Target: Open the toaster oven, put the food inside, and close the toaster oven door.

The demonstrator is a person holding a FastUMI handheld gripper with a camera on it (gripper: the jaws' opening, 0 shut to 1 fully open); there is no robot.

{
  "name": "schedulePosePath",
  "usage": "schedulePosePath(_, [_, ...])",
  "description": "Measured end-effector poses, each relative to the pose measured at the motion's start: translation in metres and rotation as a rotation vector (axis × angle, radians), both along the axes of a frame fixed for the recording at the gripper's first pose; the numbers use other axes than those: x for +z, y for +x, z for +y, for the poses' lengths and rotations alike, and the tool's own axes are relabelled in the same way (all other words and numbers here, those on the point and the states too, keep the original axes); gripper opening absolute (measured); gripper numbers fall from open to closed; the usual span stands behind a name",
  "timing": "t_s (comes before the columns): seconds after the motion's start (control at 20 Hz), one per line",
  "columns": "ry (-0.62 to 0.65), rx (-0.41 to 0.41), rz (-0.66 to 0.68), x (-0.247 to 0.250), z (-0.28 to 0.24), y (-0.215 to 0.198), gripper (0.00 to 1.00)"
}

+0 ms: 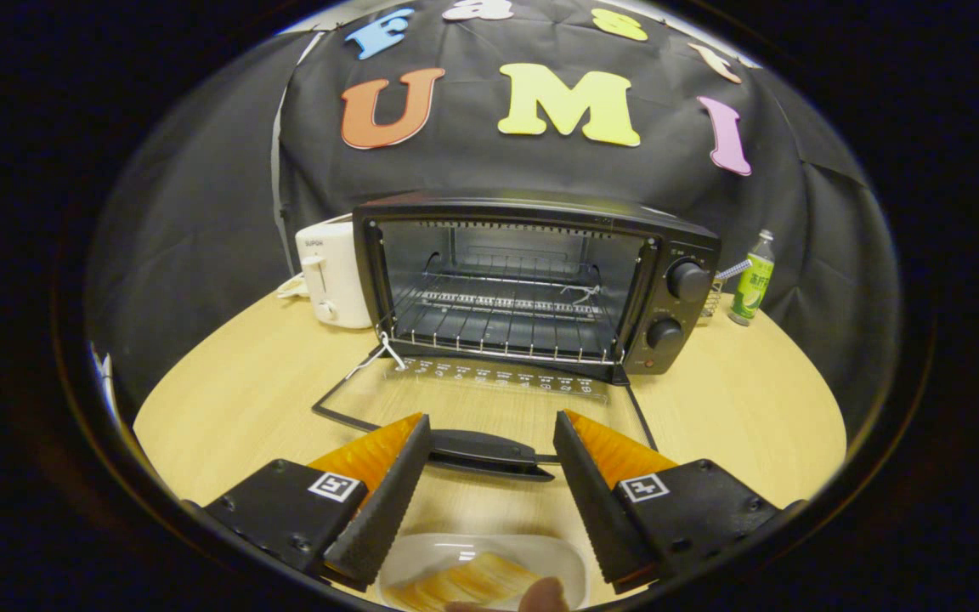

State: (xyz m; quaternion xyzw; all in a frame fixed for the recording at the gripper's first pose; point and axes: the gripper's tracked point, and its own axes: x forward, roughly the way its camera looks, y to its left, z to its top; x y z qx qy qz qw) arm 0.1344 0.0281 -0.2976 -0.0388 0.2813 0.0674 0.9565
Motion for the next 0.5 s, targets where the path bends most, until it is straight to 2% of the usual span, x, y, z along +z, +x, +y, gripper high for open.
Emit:
schedulePosePath(0.3, [0.031,-0.024,0.004,0.007,-0.005,-0.015,0.96])
schedulePosePath(0.5, [0.07,-0.082,-0.046,0.03,-0.018,-0.045,0.96])
